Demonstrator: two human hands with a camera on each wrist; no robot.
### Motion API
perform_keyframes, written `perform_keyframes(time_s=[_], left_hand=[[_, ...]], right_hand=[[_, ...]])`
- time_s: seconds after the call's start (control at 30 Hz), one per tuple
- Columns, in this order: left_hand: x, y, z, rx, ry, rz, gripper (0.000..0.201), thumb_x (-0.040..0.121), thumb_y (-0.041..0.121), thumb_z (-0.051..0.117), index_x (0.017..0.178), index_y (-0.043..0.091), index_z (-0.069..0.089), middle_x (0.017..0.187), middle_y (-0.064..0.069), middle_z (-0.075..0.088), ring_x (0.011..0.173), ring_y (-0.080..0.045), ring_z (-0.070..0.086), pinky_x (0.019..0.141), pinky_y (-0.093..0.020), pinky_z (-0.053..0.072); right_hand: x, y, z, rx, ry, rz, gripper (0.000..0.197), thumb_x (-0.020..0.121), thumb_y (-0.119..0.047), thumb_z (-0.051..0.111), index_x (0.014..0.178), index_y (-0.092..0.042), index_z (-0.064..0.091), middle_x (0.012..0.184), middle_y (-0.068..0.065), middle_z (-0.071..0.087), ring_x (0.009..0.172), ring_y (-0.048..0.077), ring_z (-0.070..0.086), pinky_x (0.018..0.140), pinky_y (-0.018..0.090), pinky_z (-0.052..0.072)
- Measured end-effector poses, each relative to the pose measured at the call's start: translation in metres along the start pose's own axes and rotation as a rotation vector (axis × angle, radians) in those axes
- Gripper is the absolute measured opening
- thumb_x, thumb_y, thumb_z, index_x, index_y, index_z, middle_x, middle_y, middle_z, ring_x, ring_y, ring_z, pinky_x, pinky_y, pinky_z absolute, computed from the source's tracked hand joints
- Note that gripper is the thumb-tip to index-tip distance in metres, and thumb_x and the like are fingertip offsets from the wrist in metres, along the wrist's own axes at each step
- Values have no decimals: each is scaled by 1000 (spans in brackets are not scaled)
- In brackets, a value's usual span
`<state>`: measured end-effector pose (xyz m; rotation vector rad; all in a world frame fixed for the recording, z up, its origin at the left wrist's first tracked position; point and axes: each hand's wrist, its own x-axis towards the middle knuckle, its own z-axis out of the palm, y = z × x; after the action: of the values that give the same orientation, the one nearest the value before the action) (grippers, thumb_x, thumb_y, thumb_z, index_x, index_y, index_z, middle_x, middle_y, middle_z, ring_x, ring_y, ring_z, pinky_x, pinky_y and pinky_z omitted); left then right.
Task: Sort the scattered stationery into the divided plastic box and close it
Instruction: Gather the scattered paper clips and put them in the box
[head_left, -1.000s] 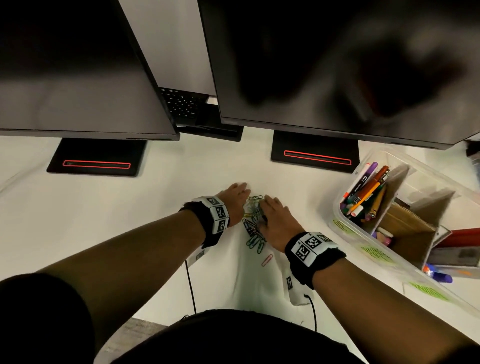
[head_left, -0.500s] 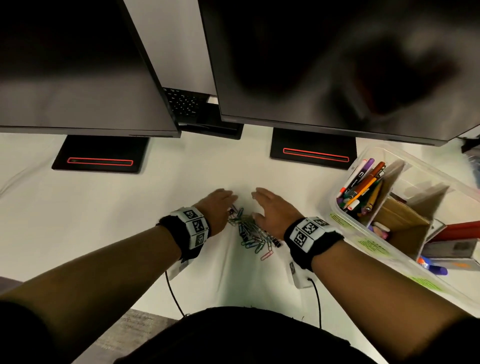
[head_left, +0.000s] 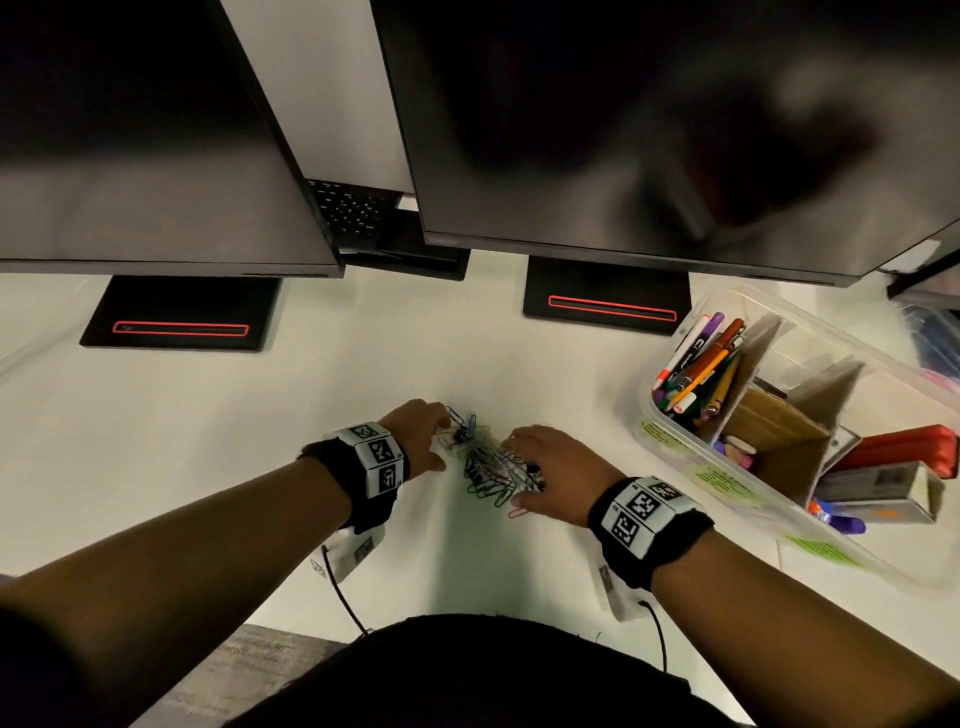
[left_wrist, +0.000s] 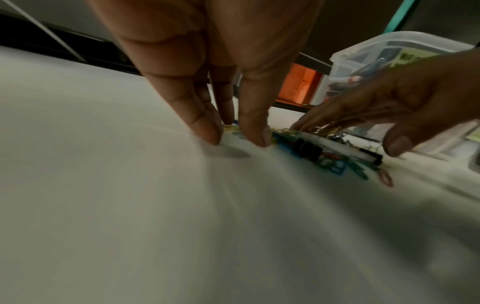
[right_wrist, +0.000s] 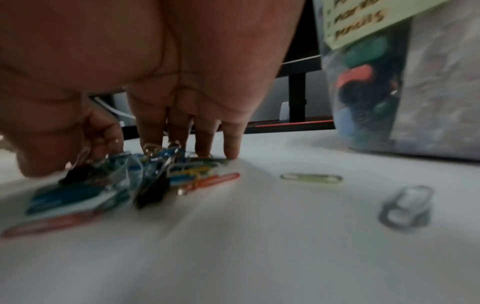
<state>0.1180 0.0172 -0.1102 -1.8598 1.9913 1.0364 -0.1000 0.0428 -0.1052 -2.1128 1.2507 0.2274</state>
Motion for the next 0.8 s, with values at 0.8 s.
perform_keyframes(time_s=[0.8], left_hand=[[6, 70, 13, 78, -4, 187, 26, 92, 24, 51, 112, 11, 61, 116, -14, 55, 108, -30, 55, 93, -34, 45]], right_hand=[[2, -2, -4, 214, 198, 292, 32, 90, -12, 52, 121, -11, 60, 117, 17, 57, 109, 28, 55, 87, 23, 38]])
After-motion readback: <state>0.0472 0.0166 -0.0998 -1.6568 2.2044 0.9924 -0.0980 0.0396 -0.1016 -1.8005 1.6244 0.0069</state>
